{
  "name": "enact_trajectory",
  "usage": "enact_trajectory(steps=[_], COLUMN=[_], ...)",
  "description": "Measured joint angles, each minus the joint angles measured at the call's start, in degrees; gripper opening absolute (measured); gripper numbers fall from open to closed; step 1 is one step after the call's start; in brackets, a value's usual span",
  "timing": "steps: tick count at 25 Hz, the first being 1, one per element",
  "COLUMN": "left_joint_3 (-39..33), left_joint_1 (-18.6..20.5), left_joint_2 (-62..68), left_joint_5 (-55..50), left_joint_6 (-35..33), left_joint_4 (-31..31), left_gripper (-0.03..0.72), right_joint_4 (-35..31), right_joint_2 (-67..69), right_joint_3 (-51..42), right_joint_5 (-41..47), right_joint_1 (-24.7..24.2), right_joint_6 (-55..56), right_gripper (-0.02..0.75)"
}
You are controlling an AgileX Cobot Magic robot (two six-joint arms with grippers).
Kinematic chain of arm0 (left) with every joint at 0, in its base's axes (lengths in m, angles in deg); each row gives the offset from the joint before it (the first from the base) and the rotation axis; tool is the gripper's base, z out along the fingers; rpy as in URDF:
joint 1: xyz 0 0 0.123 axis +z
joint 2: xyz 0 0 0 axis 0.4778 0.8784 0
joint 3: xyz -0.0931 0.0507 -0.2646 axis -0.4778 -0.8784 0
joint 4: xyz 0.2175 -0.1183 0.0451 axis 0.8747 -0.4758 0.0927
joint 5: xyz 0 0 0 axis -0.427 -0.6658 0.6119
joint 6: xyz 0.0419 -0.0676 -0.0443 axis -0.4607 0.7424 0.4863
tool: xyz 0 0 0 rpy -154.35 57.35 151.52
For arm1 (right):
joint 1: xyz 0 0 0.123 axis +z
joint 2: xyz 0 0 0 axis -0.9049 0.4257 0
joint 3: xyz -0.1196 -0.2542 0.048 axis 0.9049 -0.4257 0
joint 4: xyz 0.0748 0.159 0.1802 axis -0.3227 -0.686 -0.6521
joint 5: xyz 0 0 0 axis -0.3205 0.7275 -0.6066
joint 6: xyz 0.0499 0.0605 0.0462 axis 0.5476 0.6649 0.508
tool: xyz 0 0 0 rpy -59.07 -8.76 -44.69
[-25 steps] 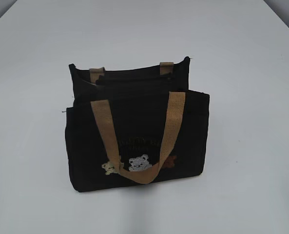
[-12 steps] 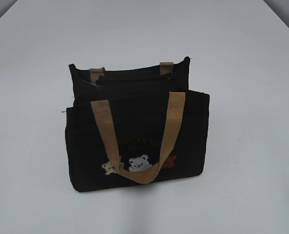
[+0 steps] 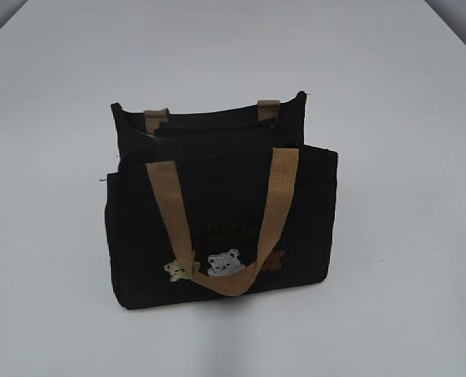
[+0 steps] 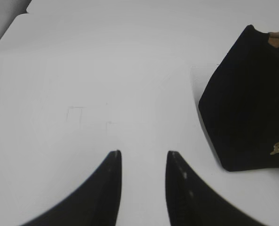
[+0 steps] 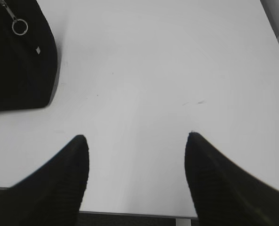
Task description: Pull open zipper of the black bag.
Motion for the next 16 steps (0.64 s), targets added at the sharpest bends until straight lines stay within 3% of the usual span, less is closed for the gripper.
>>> enact_trajectory(steps=[16], left_joint_3=[0.0], left_joint_1=[0.0], left_joint_2=[0.0], left_joint_5=[0.0], left_joint_6=[0.0], left_joint_4=[0.0], left_gripper=[0.243], right_joint_4=[-0.15], right_joint_2=[0.0], right_joint_3=[0.0], right_joint_5=[0.0], right_joint_1=[-0.23], right_joint_6=[0.0], right_gripper=[0.497])
